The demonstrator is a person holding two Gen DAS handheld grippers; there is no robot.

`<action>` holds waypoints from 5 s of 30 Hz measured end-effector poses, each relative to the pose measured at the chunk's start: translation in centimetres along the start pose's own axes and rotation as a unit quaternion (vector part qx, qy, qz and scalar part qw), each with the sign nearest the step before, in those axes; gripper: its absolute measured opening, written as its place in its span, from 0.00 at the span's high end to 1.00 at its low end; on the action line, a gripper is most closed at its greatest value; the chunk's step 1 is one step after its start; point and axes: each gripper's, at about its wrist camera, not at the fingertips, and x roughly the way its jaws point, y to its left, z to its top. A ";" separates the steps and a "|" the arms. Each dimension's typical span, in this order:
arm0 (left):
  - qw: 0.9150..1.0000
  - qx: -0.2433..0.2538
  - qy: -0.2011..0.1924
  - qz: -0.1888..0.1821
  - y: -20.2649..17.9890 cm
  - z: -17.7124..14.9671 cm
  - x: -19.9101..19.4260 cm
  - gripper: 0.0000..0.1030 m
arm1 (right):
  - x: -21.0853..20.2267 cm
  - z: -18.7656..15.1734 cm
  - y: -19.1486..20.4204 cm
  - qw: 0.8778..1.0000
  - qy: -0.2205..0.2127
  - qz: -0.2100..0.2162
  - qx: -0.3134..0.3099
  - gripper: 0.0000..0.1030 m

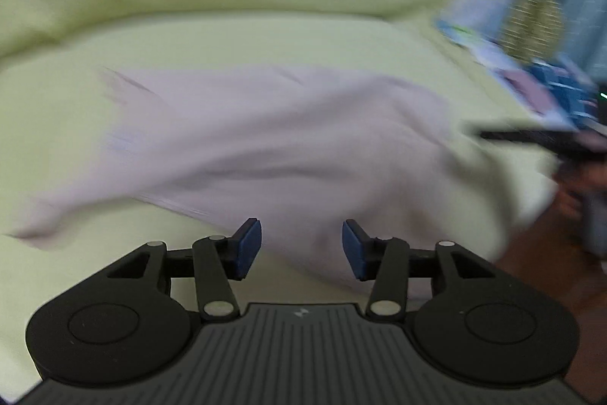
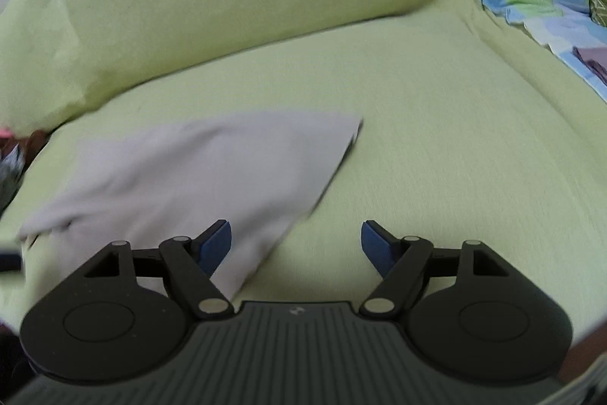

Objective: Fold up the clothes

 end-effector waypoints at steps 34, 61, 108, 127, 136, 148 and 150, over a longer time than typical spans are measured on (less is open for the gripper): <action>0.947 -0.300 0.042 -0.110 -2.8 -5.4 6.7 1.00 | 8.9 4.0 -1.0 0.993 0.008 0.047 -0.108 0.89; 0.954 -0.130 -0.266 0.056 2.4 13.3 -30.0 1.00 | -19.9 16.8 12.4 0.908 -0.254 0.331 0.033 0.95; 0.962 -0.129 -0.022 0.239 9.1 -9.8 -9.5 0.85 | -8.7 -5.6 6.8 0.996 -0.060 -0.017 0.064 0.49; 0.972 -0.198 -0.057 0.110 11.4 -9.9 -4.9 0.53 | -2.9 -12.8 2.9 0.991 0.006 0.011 0.135 0.42; 0.974 -0.220 -0.035 0.044 11.0 -8.6 -6.5 1.00 | -2.5 -11.1 4.1 0.993 0.007 0.062 0.103 0.98; 0.960 -0.173 0.118 0.185 10.8 -11.9 -5.2 0.98 | -3.1 -10.1 2.8 0.988 0.094 -0.088 0.087 0.88; 0.954 -0.163 0.137 0.211 10.4 -13.5 -4.8 0.97 | -3.7 -10.6 2.5 0.987 0.085 -0.109 0.087 0.71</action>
